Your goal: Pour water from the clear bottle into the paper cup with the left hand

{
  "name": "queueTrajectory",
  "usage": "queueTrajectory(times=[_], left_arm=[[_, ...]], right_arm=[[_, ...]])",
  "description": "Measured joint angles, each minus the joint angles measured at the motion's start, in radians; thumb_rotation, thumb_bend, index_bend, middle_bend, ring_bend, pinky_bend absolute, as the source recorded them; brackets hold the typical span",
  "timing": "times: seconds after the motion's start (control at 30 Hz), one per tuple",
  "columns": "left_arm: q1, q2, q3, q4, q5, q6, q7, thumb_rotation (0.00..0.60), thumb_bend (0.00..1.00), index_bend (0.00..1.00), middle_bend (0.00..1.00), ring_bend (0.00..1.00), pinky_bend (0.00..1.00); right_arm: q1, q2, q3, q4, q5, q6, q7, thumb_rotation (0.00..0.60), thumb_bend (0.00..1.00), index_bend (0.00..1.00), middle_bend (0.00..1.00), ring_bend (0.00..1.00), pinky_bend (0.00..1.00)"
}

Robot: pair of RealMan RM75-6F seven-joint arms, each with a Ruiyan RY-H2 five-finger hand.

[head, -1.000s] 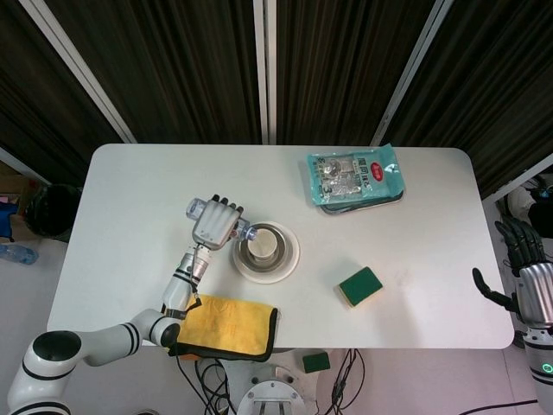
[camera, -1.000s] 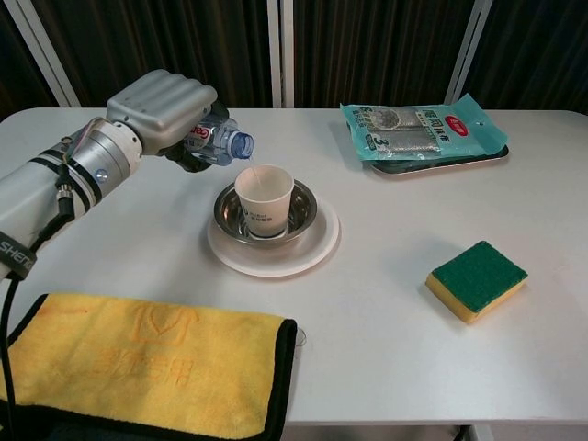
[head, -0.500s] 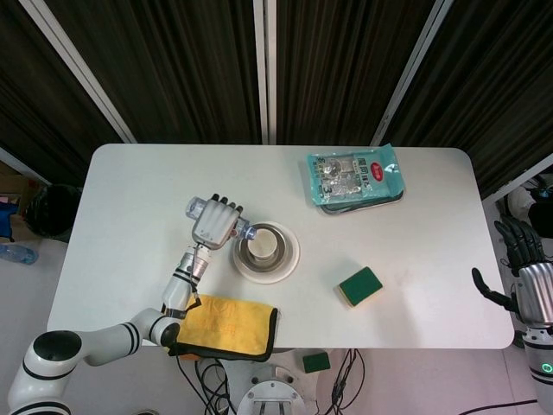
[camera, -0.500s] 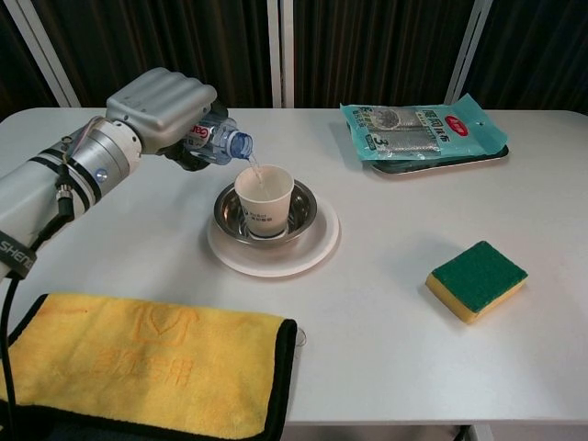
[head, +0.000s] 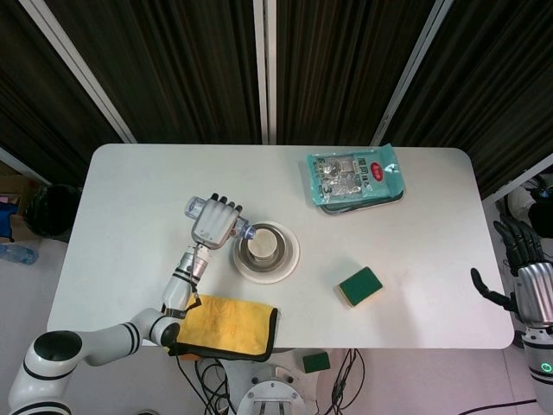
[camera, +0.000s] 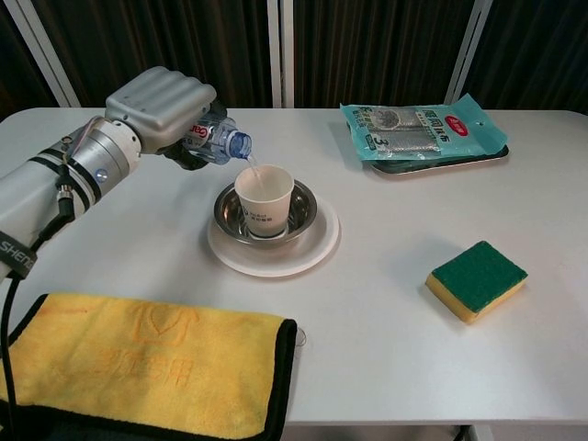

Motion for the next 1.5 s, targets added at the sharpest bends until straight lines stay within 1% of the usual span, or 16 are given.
queueTrajectory(times=[0.6,0.77,0.93,1.03,1.23,1.33,1.5], left_arm=[[0.001,-0.007,-0.002,0.003,-0.01,-0.008,0.0,0.6,0.55,0.75,0.7,0.55,0.58],[0.006,0.001,-0.026,-0.036,-0.052,-0.037,-0.039,0.6,0.55,0.75,0.7,0.55,0.57],[0.008,0.019,-0.045,-0.081,-0.071,-0.05,-0.078,0.6,0.55,0.75,0.7,0.55,0.57],[0.014,0.03,-0.066,-0.121,-0.099,-0.068,-0.137,0.6,0.55,0.75,0.7,0.55,0.57],[0.042,0.076,-0.117,-0.224,-0.172,-0.115,-0.315,0.6,0.55,0.75,0.7,0.55,0.58],[0.065,0.099,-0.135,-0.265,-0.195,-0.14,-0.43,0.6,0.55,0.75,0.7,0.55,0.57],[0.116,0.143,-0.15,-0.309,-0.203,-0.19,-0.673,0.6,0.55,0.75,0.7,0.54,0.57]], right_arm=[[-0.001,-0.006,0.001,0.014,0.007,-0.005,-0.004,0.6,0.35,0.0,0.0,0.0,0.0],[-0.002,-0.005,0.001,0.013,0.01,-0.006,0.005,0.6,0.35,0.0,0.0,0.0,0.0],[-0.002,-0.004,0.002,0.012,0.012,-0.008,0.009,0.6,0.35,0.0,0.0,0.0,0.0],[-0.002,-0.004,0.001,0.013,0.01,-0.007,0.008,0.6,0.35,0.0,0.0,0.0,0.0],[0.0,-0.006,0.001,0.015,0.01,-0.011,0.006,0.6,0.35,0.0,0.0,0.0,0.0],[0.002,-0.009,0.0,0.017,0.008,-0.015,0.004,0.6,0.35,0.0,0.0,0.0,0.0],[0.007,-0.013,-0.002,0.019,0.006,-0.021,0.0,0.6,0.35,0.0,0.0,0.0,0.0]])
